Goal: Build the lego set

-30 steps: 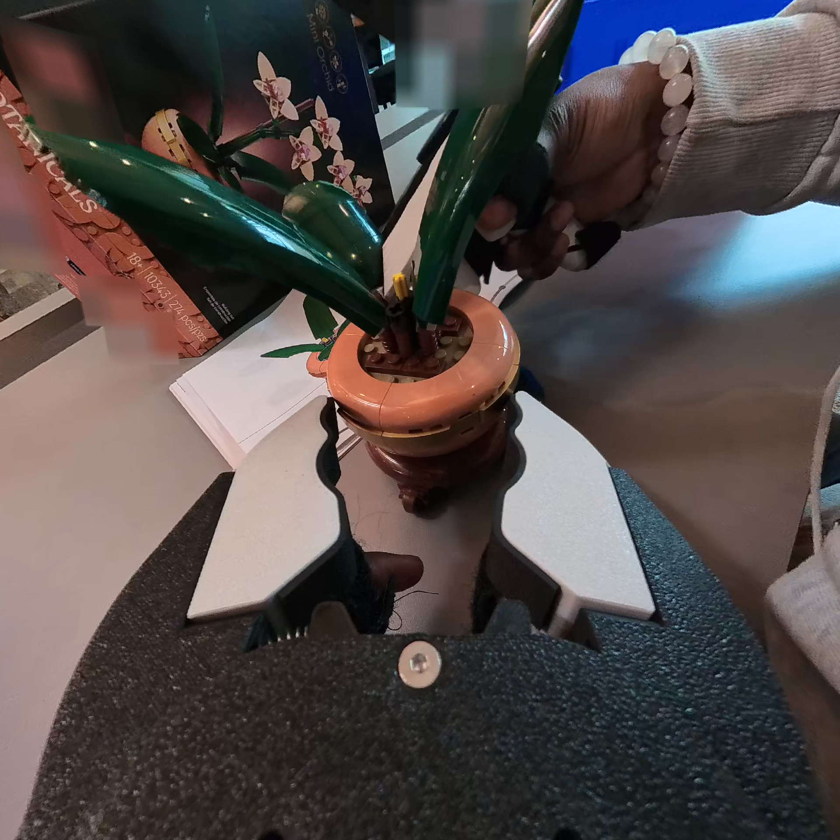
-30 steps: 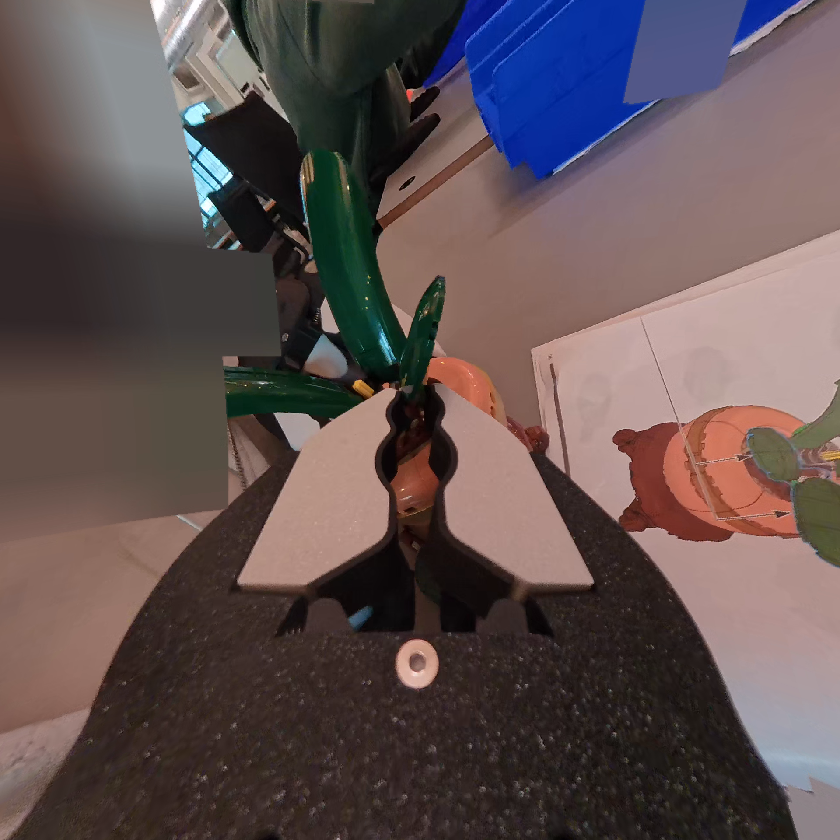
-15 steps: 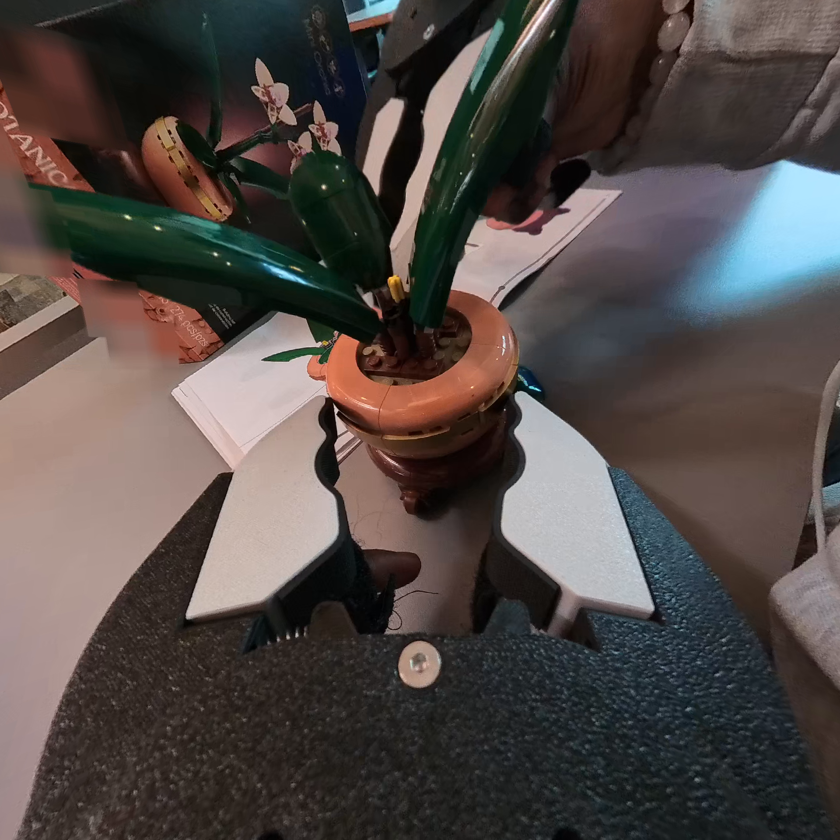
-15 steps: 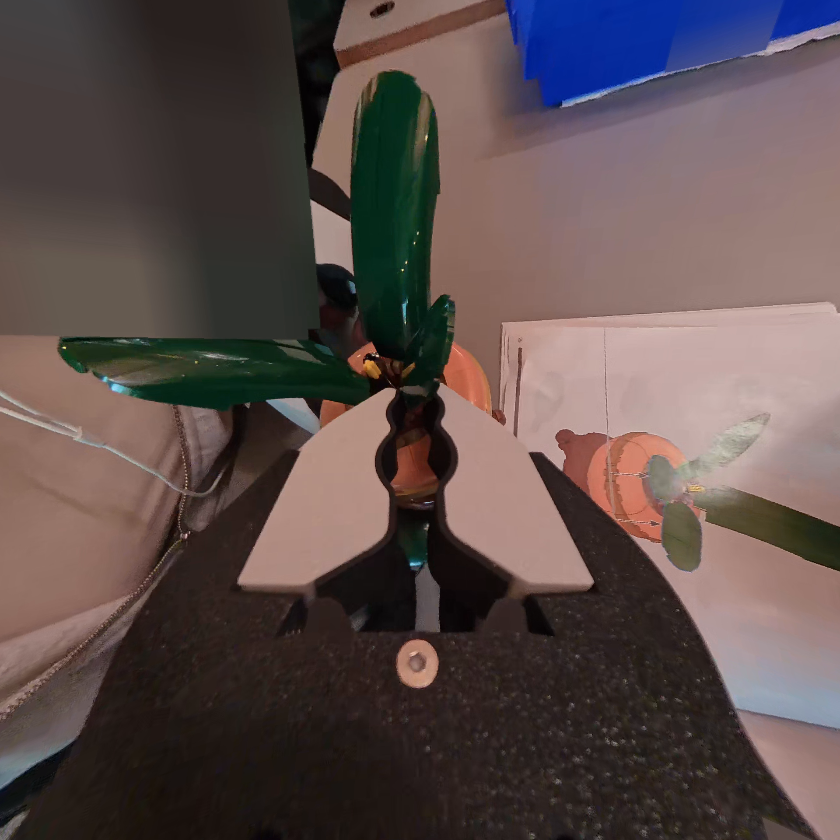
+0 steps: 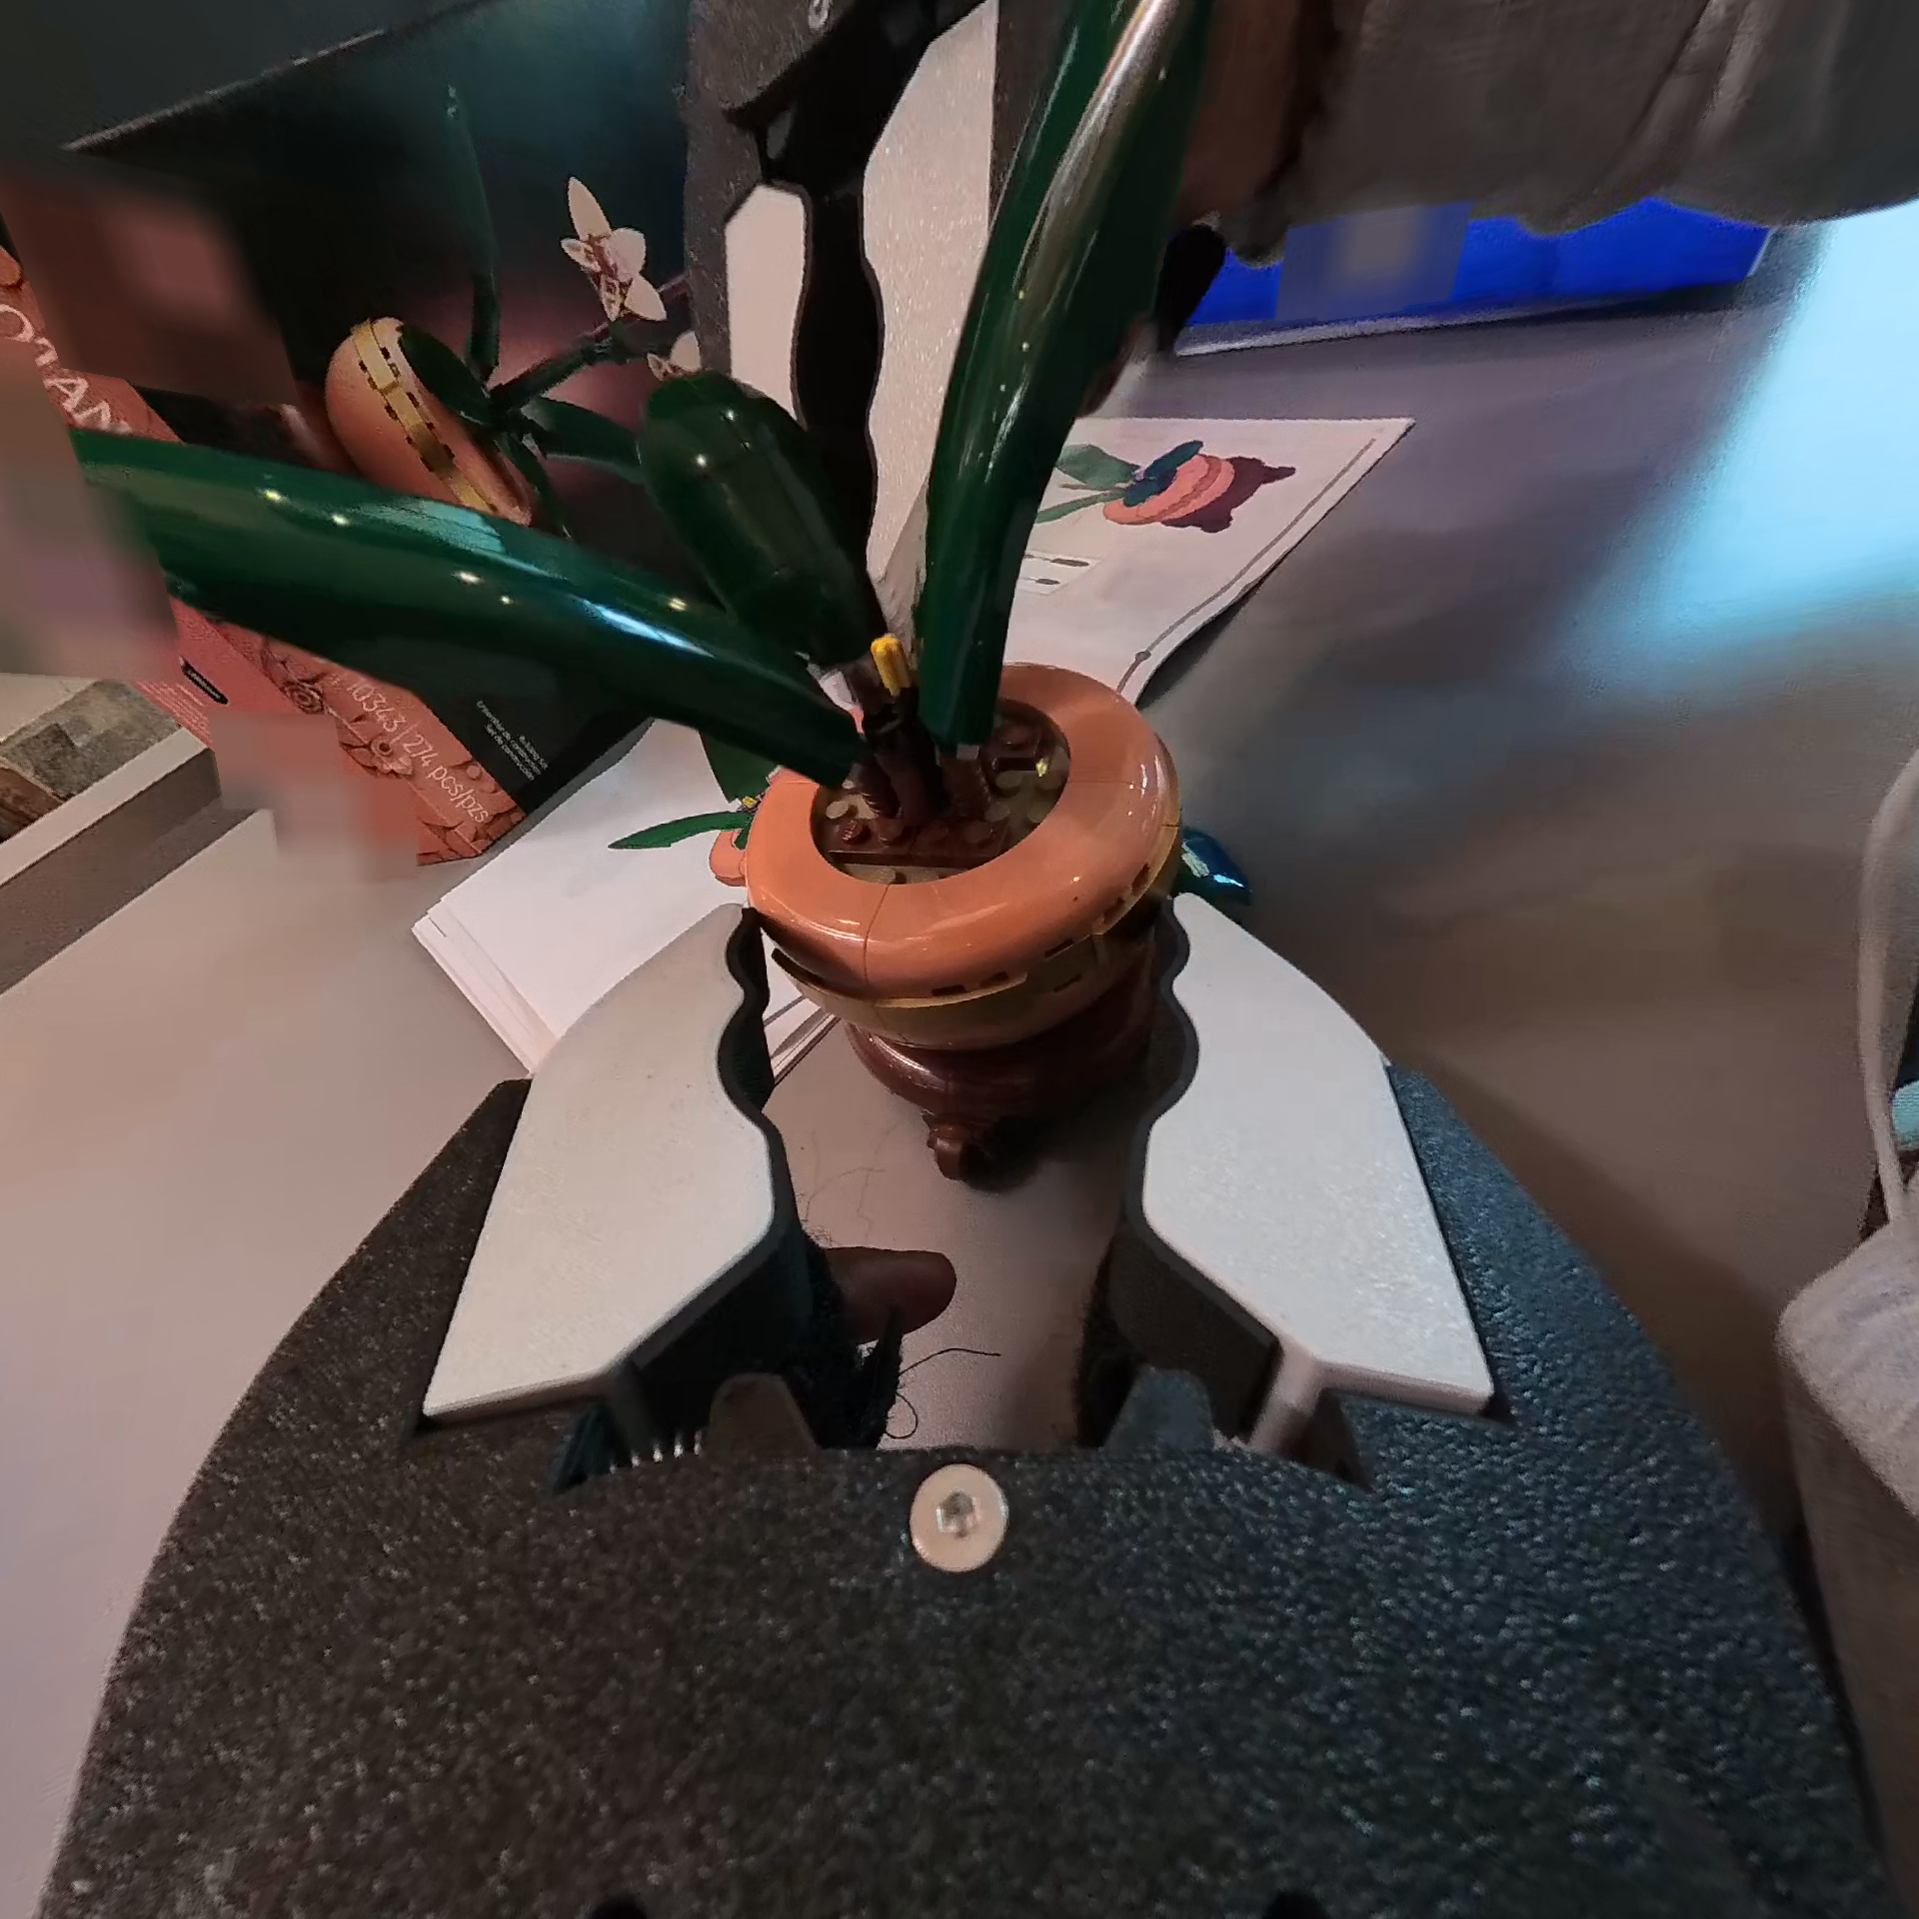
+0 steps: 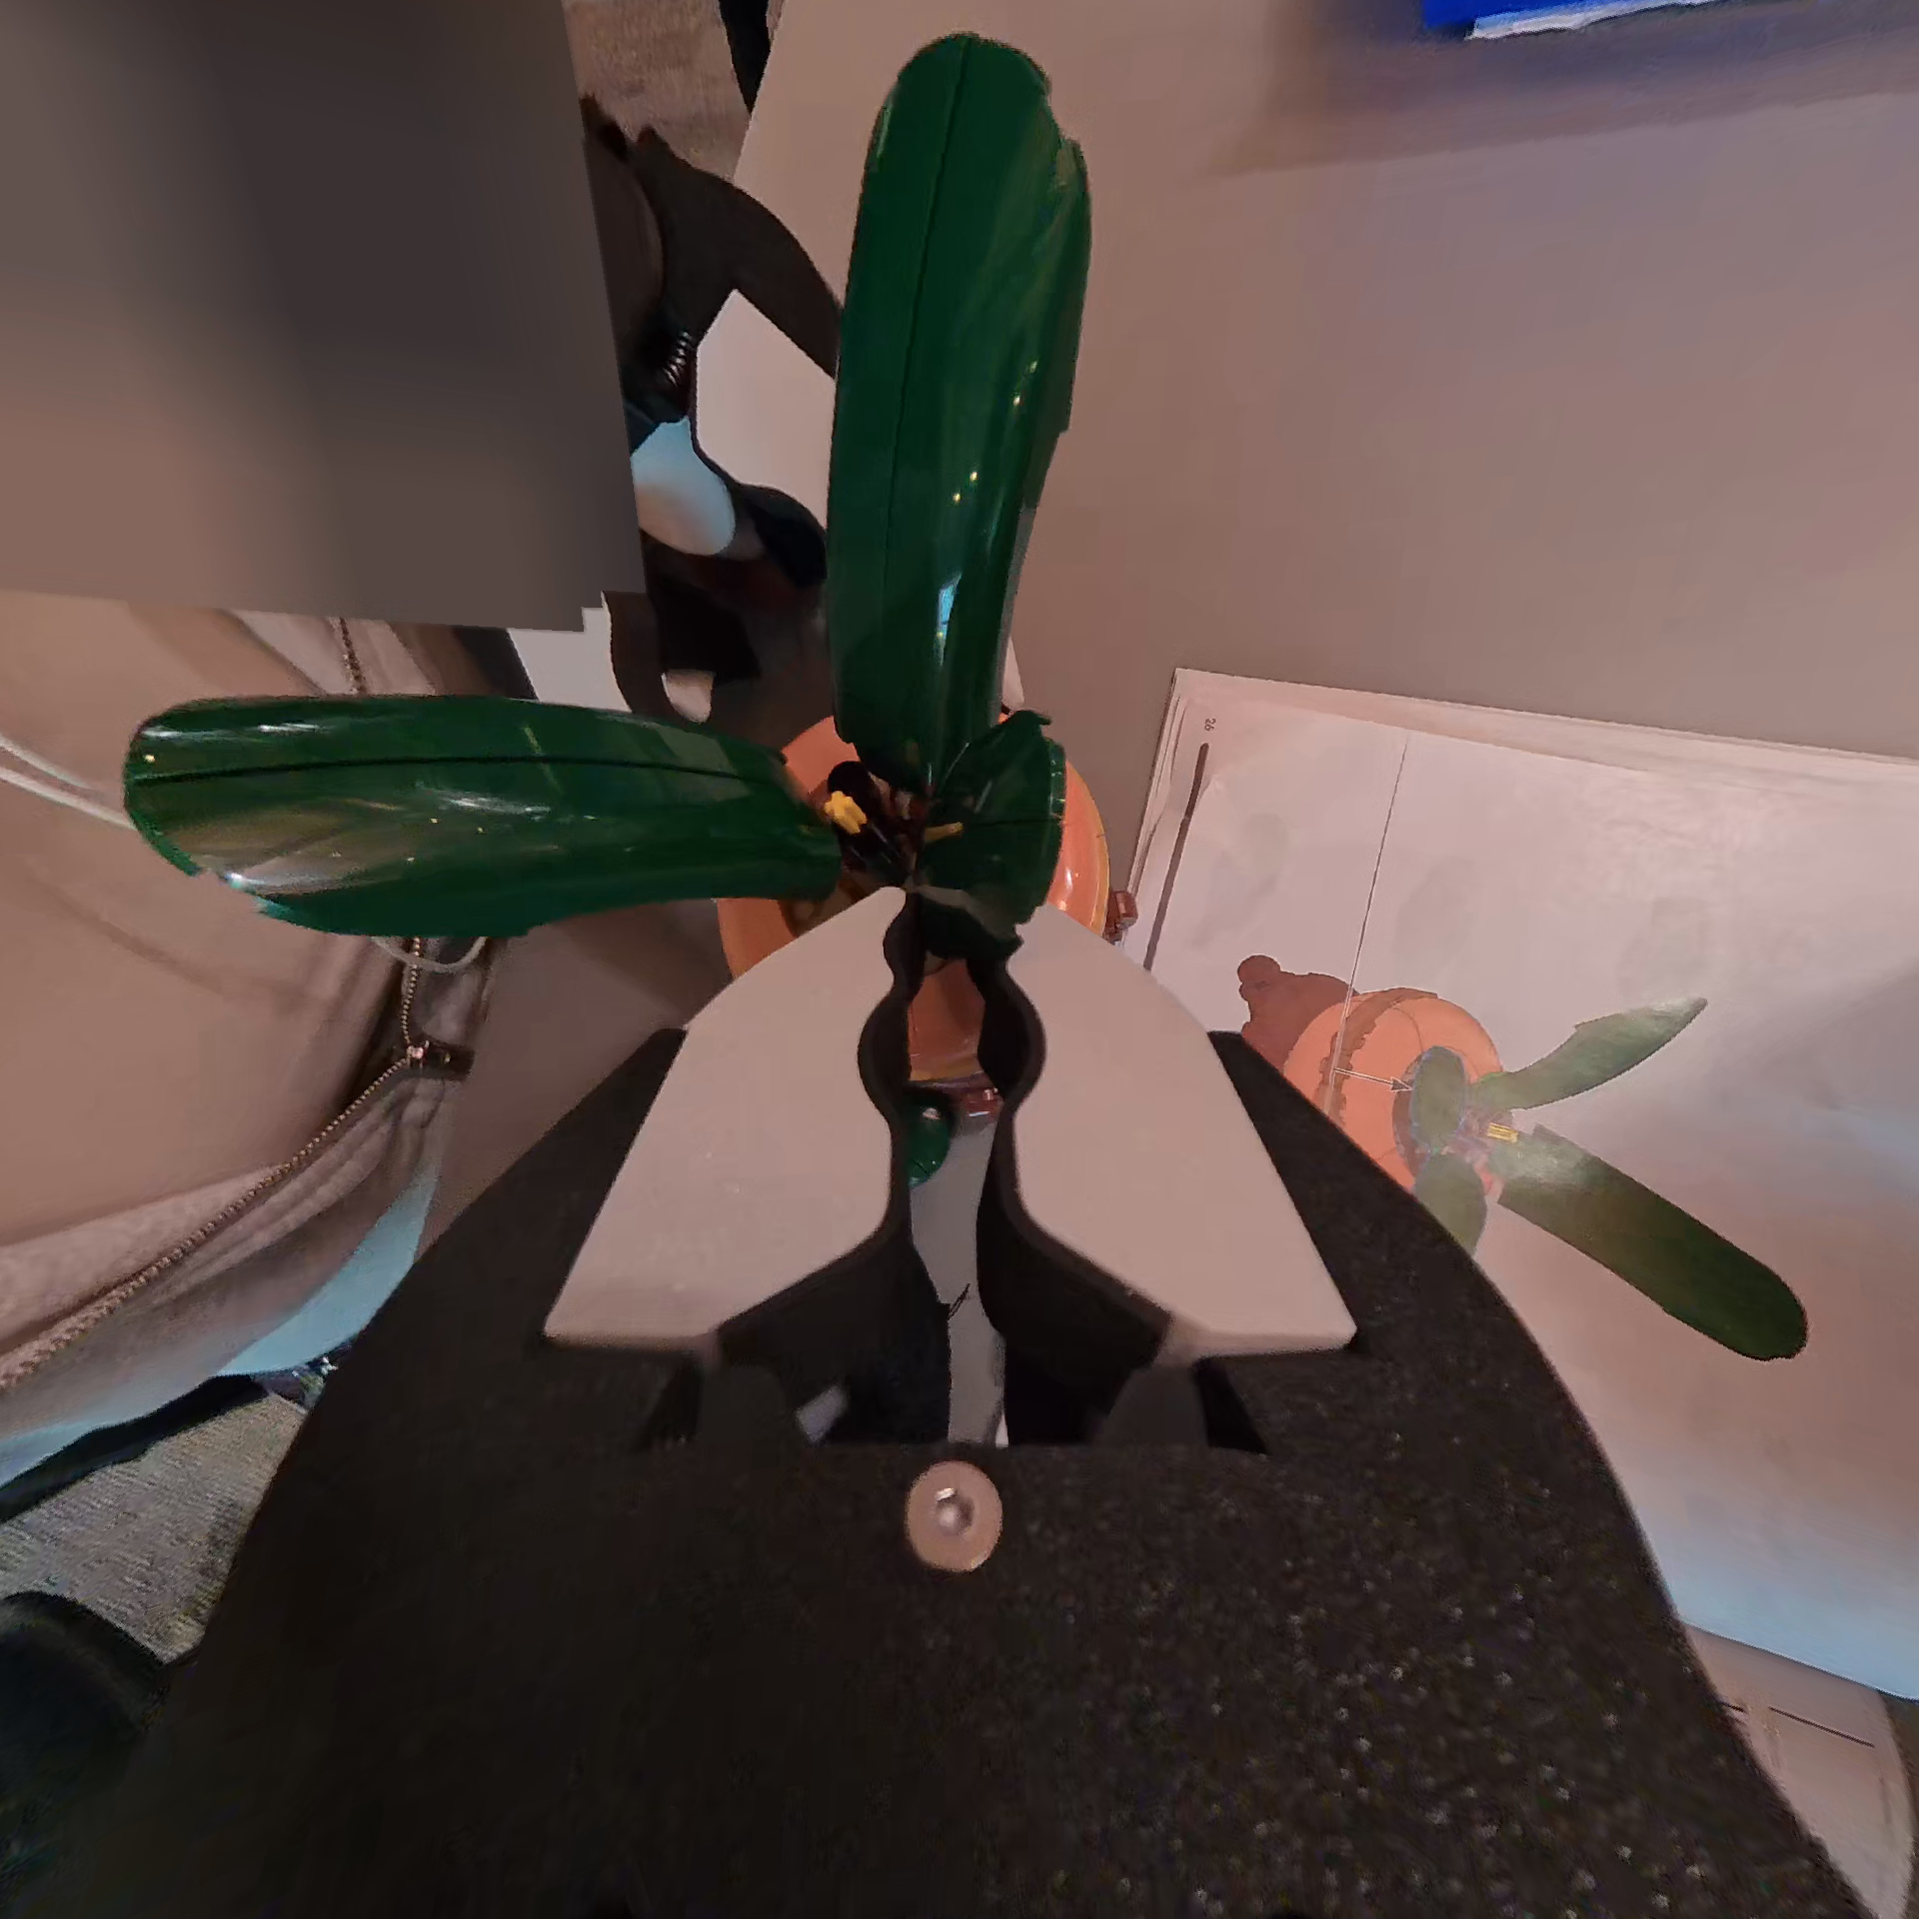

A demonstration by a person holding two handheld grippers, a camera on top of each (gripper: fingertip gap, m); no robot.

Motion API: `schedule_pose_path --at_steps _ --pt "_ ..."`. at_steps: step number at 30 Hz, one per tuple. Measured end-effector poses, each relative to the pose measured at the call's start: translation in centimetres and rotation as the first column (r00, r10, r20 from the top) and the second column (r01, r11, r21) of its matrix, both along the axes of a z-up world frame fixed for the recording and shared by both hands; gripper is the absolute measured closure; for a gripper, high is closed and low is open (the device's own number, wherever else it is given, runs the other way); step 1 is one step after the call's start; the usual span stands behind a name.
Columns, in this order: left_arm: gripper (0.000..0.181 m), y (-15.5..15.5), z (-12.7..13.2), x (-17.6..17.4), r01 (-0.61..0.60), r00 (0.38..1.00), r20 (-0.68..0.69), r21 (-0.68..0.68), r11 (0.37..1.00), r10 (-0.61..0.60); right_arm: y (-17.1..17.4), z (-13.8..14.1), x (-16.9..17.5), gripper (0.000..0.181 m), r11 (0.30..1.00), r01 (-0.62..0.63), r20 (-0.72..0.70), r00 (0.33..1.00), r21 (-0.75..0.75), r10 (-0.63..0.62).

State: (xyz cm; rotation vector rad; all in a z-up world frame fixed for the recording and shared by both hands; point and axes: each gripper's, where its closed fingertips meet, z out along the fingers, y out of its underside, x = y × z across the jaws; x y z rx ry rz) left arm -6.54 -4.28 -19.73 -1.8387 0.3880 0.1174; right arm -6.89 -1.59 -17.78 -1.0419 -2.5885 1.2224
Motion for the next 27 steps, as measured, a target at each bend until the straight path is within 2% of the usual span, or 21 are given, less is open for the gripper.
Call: schedule_pose_path --at_steps 4,14,27 --pt "0.110 0.02 0.01 0.00 0.002 1.000 -0.009 0.004 1.000 -0.002 -0.38 0.23 0.17 0.173 0.998 -0.041 -0.009 0.999 0.037 0.041" --pt "0.110 0.07 -0.11 -0.15 -0.011 0.998 -0.065 0.014 1.000 0.012 -0.04 0.39 -0.08 0.173 0.998 -0.003 -0.032 0.999 0.060 0.005" --pt "0.111 0.00 -0.05 -0.32 -0.001 0.998 -0.055 0.017 1.000 0.002 0.32 0.24 -0.16 0.173 0.997 0.030 -0.022 0.999 0.071 -0.028"
